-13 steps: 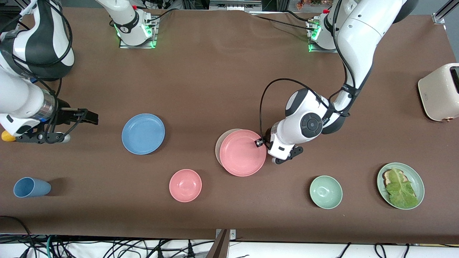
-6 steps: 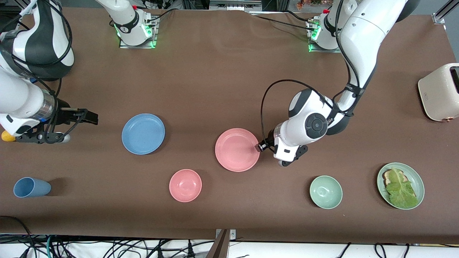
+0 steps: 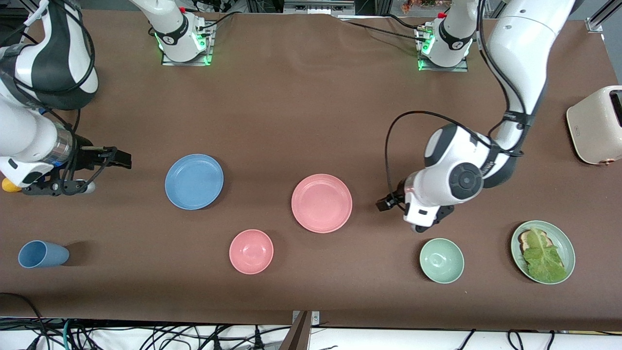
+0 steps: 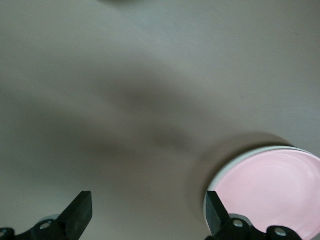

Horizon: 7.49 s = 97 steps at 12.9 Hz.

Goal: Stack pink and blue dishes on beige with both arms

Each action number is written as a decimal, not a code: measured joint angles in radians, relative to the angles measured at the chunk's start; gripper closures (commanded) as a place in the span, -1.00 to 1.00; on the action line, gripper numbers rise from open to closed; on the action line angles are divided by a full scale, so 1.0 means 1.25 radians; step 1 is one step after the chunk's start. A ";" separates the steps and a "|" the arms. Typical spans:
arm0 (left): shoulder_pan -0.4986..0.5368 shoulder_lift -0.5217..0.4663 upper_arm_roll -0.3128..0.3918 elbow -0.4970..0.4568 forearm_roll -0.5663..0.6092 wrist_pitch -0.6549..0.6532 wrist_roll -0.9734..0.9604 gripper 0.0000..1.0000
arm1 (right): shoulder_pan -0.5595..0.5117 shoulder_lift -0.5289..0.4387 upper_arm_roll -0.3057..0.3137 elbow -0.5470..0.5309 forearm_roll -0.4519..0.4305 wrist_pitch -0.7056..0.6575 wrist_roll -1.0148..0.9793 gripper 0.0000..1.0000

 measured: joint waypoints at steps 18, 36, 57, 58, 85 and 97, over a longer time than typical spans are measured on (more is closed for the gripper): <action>0.180 -0.290 0.149 0.004 0.062 -0.341 0.601 -1.00 | -0.022 0.110 -0.003 -0.401 0.025 0.541 -0.014 -0.88; 0.067 -0.415 0.270 -0.039 -0.029 -0.325 0.603 -1.00 | -0.019 0.156 0.041 -0.401 0.034 0.615 0.029 -0.59; 0.068 -0.415 0.271 -0.042 -0.029 -0.325 0.602 -1.00 | 0.013 0.123 0.051 0.004 0.092 0.193 0.045 1.00; 0.068 -0.415 0.271 -0.042 -0.029 -0.325 0.602 -1.00 | 0.034 0.123 0.054 0.016 0.106 0.188 0.073 1.00; 0.067 -0.417 0.271 -0.046 -0.029 -0.325 0.602 -1.00 | 0.445 0.370 0.033 0.021 0.064 0.623 0.766 -0.11; 0.066 -0.417 0.270 -0.048 -0.029 -0.325 0.602 -1.00 | 0.430 0.230 -0.176 0.009 0.025 0.360 0.473 -1.00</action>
